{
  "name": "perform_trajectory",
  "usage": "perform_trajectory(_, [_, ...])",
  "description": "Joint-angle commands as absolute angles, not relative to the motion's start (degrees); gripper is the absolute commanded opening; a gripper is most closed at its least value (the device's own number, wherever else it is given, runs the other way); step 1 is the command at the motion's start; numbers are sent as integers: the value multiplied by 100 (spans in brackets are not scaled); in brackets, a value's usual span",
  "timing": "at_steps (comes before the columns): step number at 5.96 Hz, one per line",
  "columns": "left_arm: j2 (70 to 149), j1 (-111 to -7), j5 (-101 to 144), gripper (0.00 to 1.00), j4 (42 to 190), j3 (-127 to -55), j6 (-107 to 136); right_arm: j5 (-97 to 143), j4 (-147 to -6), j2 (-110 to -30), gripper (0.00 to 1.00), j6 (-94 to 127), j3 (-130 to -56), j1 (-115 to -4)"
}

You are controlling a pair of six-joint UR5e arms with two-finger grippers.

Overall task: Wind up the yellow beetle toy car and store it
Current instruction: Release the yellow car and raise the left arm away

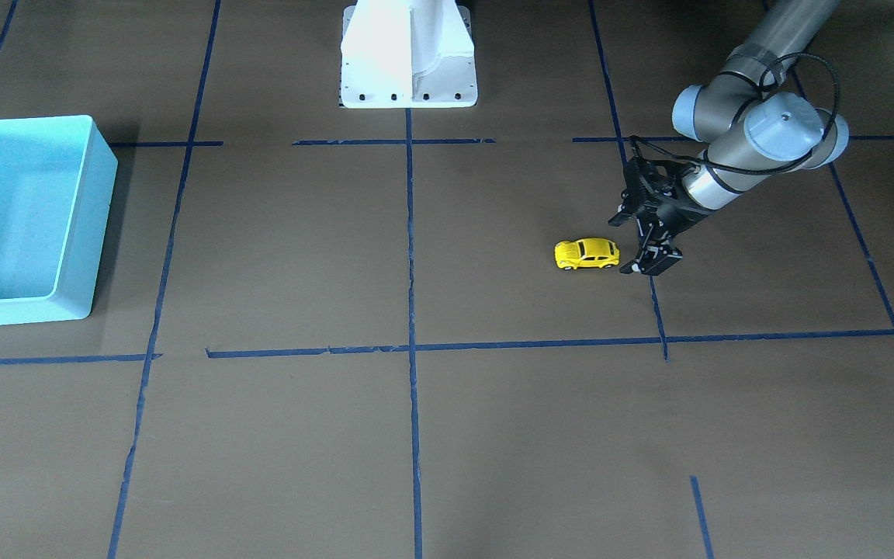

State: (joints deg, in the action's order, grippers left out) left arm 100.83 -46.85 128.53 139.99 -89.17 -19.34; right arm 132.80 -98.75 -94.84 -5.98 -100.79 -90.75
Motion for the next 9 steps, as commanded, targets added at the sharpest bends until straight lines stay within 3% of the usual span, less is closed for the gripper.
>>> perform_trajectory(1, [10090, -4798, 13024, 100, 13853, -8956, -1899, 13280, -9870, -9483, 100, -598, -10081, -9079])
perform_trajectory(3, [10099, -5148, 13096, 100, 13310, -9139, -1742, 13280, -9870, -9483, 100, -598, -10081, -9079])
perform_trajectory(5, [9689, -5710, 13454, 100, 11921, -9868, -1740, 13280, -9870, -9483, 100, -598, -10081, -9079])
perform_trajectory(7, [9519, -6255, 13719, 100, 11326, -9896, -1732, 13289, -9870, -9483, 100, -589, -10081, -9079])
perform_trajectory(9, [9536, -7080, 13572, 100, 9098, -10247, -1679, 13289, -9870, -9483, 100, -598, -10081, -9079])
